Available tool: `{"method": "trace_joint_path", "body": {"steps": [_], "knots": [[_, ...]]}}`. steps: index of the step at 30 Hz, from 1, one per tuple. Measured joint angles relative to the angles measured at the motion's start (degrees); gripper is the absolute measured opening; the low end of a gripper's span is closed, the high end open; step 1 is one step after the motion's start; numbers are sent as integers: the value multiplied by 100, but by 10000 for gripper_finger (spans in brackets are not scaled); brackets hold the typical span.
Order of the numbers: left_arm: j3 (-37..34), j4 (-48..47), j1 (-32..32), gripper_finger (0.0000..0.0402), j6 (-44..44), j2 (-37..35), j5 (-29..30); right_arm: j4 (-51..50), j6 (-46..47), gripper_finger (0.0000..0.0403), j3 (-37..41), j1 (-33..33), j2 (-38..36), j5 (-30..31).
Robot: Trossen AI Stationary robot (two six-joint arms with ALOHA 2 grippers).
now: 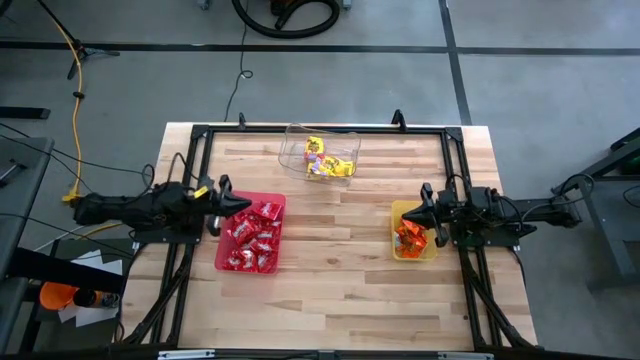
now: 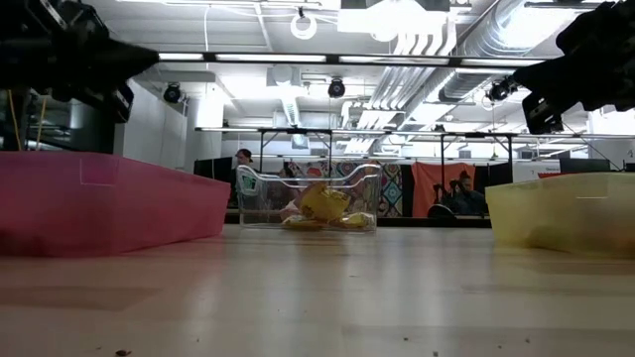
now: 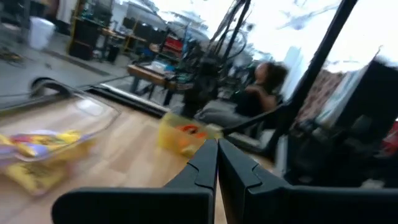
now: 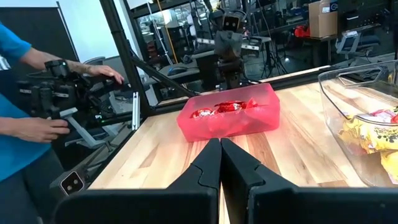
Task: Sort candy
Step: Return to Home Position
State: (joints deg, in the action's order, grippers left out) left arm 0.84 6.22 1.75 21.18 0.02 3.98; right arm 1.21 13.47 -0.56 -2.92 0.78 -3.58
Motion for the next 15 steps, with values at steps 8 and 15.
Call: {"method": "trace_joint_path", "body": {"steps": [8, 15], "knots": [[-15, -522, -257, 0, -781, 21, -9, 0, 0, 0, 0, -2, 2, -1], [-15, -559, -259, 0, -1082, 18, -191, 0, 0, 0, 0, -2, 4, -1]]}}
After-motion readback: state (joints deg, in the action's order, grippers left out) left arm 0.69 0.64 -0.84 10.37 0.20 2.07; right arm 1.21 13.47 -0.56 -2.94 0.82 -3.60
